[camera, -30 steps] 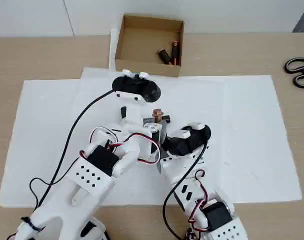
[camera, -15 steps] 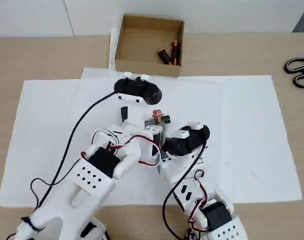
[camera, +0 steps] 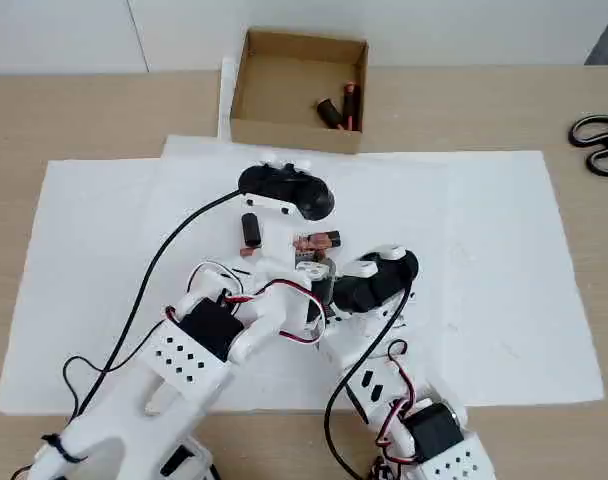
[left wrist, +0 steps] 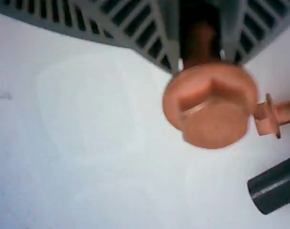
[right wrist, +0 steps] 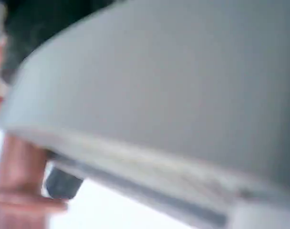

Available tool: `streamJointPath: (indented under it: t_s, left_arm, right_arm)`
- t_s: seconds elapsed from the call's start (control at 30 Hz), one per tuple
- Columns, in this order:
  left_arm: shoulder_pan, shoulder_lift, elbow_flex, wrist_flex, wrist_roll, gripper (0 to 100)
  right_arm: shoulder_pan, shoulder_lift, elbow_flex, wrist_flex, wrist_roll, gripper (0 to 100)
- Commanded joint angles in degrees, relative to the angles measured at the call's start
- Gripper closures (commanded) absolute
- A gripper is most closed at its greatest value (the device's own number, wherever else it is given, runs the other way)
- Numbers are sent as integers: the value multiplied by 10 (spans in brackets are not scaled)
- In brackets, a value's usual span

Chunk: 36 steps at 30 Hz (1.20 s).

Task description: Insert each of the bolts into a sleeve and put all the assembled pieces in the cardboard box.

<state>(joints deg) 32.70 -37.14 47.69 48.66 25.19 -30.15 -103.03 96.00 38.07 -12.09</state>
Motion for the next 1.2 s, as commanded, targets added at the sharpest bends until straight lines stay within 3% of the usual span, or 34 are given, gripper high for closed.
streamJointPath:
  t_s: [0.0,0.33,0.63,1.03,1.17]
  left_arm:
    - [0,-7,-1,25,0,994]
    - [0,-8,-8,32,0,989]
    - [0,-8,-26,69,3,785]
    - [-4,-8,-73,91,3,785]
    - [-40,-8,-96,111,2,785]
  right_arm:
    - [5,-10,5,-11,5,995]
    - [5,-10,5,-11,5,995]
    - [5,-10,5,-11,5,995]
    - [7,-10,5,-11,5,995]
    - [7,-10,5,-11,5,995]
